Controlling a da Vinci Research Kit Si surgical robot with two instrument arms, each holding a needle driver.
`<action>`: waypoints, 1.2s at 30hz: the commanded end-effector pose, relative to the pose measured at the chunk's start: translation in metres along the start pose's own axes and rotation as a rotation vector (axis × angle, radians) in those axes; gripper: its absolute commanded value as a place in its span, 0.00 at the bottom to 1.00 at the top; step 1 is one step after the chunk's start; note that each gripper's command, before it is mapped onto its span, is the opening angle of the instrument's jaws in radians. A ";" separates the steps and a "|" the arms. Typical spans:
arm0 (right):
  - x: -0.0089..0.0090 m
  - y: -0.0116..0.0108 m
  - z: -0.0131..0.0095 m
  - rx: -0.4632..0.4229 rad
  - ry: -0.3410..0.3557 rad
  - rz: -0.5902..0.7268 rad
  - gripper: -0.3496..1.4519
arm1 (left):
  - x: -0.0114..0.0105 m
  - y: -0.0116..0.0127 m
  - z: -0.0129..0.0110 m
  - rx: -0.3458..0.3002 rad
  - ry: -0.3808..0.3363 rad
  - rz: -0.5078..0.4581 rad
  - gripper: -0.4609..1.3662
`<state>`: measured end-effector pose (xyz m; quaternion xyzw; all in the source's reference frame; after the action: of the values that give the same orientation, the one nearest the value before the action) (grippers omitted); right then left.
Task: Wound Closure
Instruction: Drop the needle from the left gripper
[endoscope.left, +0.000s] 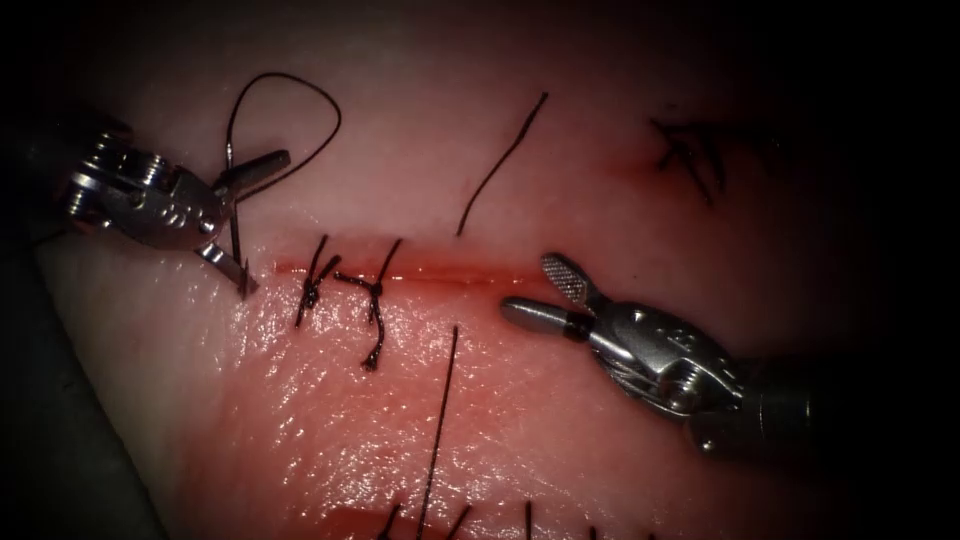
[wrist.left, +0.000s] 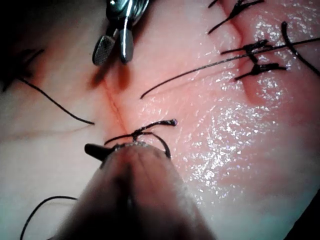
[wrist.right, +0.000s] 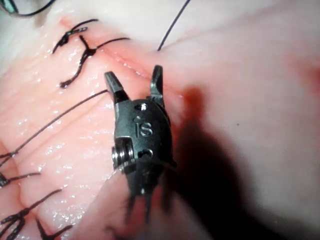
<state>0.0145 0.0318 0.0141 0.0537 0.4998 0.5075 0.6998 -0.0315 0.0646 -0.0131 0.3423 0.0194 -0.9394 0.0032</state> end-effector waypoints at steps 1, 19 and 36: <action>0.0000 0.0000 0.0000 0.001 0.000 0.000 0.75 | 0.0001 -0.0001 -0.0004 -0.011 0.009 -0.008 0.68; 0.0000 -0.0003 0.0006 -0.001 -0.002 0.001 0.75 | 0.0008 -0.0070 -0.0067 0.102 0.153 -0.077 0.38; 0.0000 -0.0004 0.0004 0.004 -0.006 0.000 0.70 | -0.0002 -0.0051 -0.0047 0.136 0.160 -0.032 0.06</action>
<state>0.0150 0.0318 0.0142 0.0572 0.4977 0.5065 0.7018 -0.0285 0.0694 -0.0159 0.4146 -0.0425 -0.9081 -0.0395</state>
